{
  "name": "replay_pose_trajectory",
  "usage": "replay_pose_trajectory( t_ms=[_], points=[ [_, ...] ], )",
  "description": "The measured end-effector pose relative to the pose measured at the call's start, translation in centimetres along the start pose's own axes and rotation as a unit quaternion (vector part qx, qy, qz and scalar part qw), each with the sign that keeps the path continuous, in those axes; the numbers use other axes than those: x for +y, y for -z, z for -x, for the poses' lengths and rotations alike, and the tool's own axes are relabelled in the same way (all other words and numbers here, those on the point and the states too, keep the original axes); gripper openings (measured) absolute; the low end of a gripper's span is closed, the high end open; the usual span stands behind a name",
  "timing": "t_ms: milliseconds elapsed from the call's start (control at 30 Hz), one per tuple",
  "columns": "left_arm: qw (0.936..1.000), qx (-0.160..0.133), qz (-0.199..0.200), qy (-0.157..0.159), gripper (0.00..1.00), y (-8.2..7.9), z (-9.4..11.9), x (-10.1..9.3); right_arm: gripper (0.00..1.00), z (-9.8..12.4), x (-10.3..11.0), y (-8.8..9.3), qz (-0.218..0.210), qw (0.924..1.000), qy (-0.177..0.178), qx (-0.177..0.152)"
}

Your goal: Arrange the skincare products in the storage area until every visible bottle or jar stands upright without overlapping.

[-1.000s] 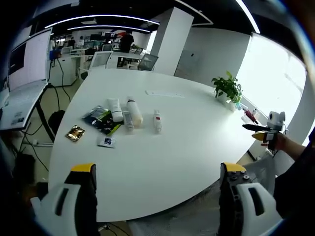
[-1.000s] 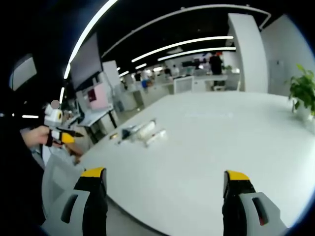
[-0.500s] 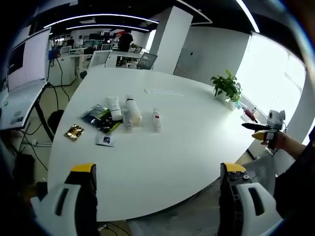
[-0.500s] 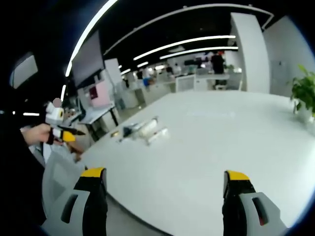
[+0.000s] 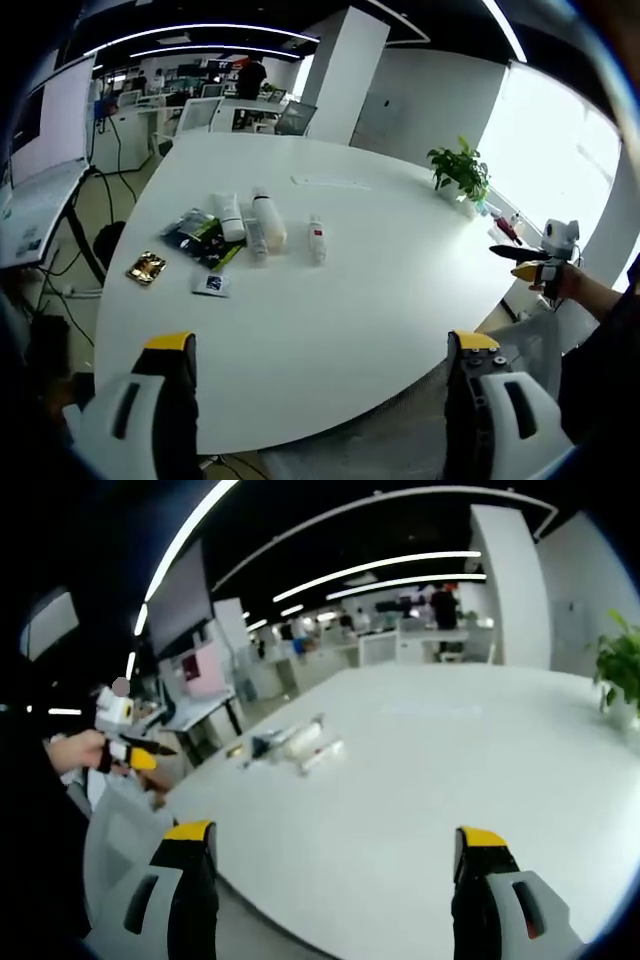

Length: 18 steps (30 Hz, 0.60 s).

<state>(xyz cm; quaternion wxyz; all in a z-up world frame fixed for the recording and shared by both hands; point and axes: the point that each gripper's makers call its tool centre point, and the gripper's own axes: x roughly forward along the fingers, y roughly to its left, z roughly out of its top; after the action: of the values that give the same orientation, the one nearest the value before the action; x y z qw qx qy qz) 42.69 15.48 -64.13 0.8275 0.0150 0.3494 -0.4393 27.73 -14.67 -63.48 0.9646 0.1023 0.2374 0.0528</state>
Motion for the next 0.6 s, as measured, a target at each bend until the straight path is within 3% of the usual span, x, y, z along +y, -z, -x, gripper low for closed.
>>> replay_pose_trajectory(
  t_ms=[600],
  points=[
    [0.9999,0.014,0.01,-0.001,0.99,-0.5,-1.6,1.3,1.0,-2.0,-0.9,-0.3,-0.005,0.9998,-0.006,0.017]
  ],
)
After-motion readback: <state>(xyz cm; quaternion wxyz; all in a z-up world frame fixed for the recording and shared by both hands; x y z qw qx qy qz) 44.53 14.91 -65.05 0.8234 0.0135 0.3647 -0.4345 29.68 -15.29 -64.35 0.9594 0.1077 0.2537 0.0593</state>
